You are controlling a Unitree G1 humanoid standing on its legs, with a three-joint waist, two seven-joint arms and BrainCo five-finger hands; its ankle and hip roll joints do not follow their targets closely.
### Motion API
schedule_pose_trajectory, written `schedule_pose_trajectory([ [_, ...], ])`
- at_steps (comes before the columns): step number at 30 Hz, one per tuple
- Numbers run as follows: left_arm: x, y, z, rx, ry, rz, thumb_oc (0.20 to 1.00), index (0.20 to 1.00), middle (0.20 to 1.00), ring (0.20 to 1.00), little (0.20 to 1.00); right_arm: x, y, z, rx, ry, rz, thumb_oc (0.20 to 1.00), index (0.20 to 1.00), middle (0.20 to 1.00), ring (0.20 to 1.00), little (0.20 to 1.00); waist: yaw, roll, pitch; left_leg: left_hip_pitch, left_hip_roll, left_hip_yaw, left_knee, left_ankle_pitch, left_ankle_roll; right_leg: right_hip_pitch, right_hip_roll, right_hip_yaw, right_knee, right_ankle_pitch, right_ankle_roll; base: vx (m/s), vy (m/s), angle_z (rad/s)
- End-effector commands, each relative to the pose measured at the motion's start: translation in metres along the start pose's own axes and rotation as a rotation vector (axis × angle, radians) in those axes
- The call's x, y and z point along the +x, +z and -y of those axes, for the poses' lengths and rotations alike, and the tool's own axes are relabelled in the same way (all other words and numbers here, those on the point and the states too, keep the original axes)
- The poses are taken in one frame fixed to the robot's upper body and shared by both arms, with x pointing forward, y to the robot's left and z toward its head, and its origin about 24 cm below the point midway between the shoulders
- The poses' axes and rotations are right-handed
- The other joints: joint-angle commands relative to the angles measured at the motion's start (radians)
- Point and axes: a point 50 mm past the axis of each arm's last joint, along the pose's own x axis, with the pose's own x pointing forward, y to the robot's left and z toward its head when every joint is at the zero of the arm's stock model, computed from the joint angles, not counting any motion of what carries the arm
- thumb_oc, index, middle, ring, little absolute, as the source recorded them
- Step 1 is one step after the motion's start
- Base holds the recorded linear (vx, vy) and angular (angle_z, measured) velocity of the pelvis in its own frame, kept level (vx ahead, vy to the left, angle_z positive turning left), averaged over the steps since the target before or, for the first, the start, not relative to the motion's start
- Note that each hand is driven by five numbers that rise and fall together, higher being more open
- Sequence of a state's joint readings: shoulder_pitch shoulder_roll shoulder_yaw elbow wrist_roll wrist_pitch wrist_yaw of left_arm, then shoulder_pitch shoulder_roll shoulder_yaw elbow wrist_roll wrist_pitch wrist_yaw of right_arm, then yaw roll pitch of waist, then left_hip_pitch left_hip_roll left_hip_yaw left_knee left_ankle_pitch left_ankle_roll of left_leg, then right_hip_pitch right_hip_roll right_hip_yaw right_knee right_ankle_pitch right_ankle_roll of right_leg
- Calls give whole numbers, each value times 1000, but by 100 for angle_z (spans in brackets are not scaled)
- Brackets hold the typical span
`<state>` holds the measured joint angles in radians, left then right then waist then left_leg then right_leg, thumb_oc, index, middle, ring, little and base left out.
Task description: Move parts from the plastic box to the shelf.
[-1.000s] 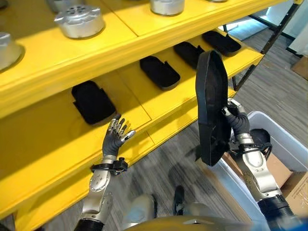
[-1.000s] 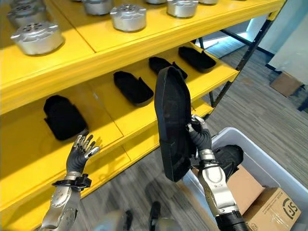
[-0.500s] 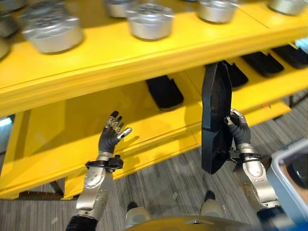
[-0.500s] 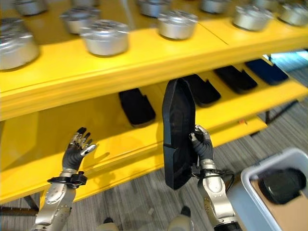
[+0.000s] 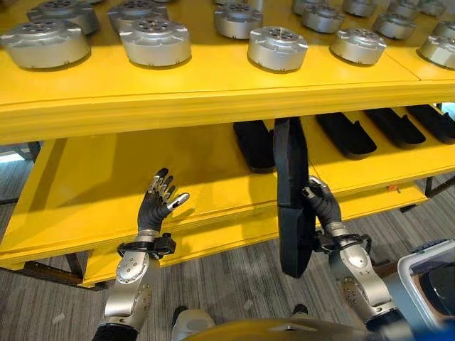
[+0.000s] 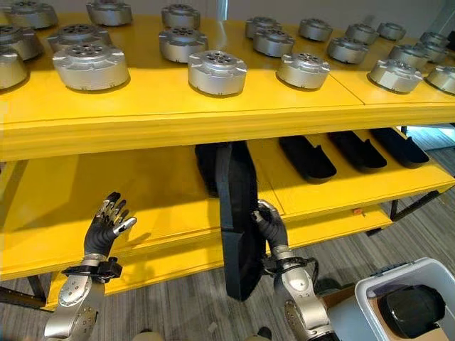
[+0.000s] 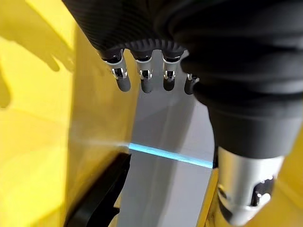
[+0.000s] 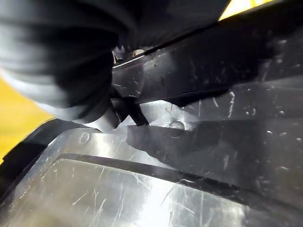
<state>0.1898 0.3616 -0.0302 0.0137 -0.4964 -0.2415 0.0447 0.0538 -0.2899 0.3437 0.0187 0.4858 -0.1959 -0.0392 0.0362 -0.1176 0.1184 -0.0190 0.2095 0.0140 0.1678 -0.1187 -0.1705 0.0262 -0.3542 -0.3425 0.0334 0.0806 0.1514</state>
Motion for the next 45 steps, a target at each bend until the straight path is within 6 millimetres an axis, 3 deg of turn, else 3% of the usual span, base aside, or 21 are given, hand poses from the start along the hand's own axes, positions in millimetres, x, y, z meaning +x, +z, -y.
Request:
schedule_pose_trajectory([
  [1, 5, 29, -1, 27, 7, 144, 1000, 1000, 1000, 1000, 1000, 23, 48, -21, 34, 164, 218, 200, 200, 200, 200, 200, 16, 12, -36, -16, -47, -10, 40, -16, 61, -9, -61, 7, 158, -24, 53, -1, 9, 13],
  [6, 5, 33, -10, 41, 55, 157, 1000, 1000, 1000, 1000, 1000, 39, 77, -61, 53, 345, 328, 200, 200, 200, 200, 200, 64, -1, -32, -39, -60, -31, 59, -21, 67, 4, -66, -16, 160, -25, 54, -1, -3, 19],
  [10, 6, 37, -13, 55, 66, 167, 1000, 1000, 1000, 1000, 1000, 56, 94, -84, 50, 381, 392, 200, 200, 200, 200, 200, 111, -10, -29, -62, -70, -56, 69, -18, 71, 12, -71, -42, 167, -22, 56, -3, -15, 27],
  [14, 10, 41, -9, 52, 35, 173, 1000, 1000, 1000, 1000, 1000, 81, 114, -99, 4, 338, 457, 200, 200, 200, 200, 200, 165, -19, -19, -94, -84, -86, 86, -14, 76, 14, -76, -69, 185, -19, 58, -2, -17, 23],
  [21, 18, 47, 6, 31, -67, 178, 1000, 1000, 1000, 1000, 1000, 112, 150, -107, -87, 243, 547, 200, 200, 200, 200, 200, 228, -30, 17, -158, -107, -131, 135, -16, 83, 0, -83, -104, 228, -20, 58, -21, -21, 30],
  [25, 22, 52, 14, 2, -144, 176, 1000, 1000, 1000, 1000, 1000, 153, 193, -95, -113, 42, 565, 200, 200, 200, 200, 200, 277, -28, 21, -218, -133, -174, 190, -32, 86, -5, -91, -127, 260, -33, 53, 5, 14, 31],
  [33, 29, 63, 18, -4, -181, 211, 1000, 1000, 1000, 1000, 1000, 181, 223, -91, -89, -90, 514, 200, 200, 200, 200, 200, 284, 19, 48, -306, -142, -194, 356, -92, 92, -87, -117, -94, 401, -103, 40, -32, 49, 2],
  [38, 29, 65, 22, -4, -214, 213, 1000, 1000, 1000, 1000, 1000, 189, 235, -74, -100, -170, 492, 200, 200, 200, 200, 200, 288, 38, 63, -351, -152, -196, 395, -103, 98, -136, -129, -82, 447, -117, 42, -51, 35, 1],
  [40, 33, 67, 29, 5, -247, 226, 1000, 1000, 1000, 1000, 1000, 193, 234, -49, -68, -274, 437, 200, 200, 200, 200, 200, 295, 55, 81, -393, -159, -212, 423, -102, 104, -173, -132, -80, 480, -141, 37, -102, 34, 10],
  [44, 36, 71, 34, 5, -261, 245, 1000, 1000, 1000, 1000, 1000, 196, 227, -36, -137, -333, 386, 200, 200, 200, 200, 200, 296, 69, 97, -419, -169, -218, 441, -104, 109, -191, -135, -77, 495, -150, 34, -24, 7, 6],
  [45, 36, 71, 33, 6, -259, 244, 1000, 1000, 1000, 1000, 1000, 196, 227, -36, -136, -332, 385, 200, 200, 200, 200, 200, 296, 69, 94, -410, -161, -219, 447, -133, 106, -186, -130, -69, 505, -172, 46, 52, -11, -1],
])
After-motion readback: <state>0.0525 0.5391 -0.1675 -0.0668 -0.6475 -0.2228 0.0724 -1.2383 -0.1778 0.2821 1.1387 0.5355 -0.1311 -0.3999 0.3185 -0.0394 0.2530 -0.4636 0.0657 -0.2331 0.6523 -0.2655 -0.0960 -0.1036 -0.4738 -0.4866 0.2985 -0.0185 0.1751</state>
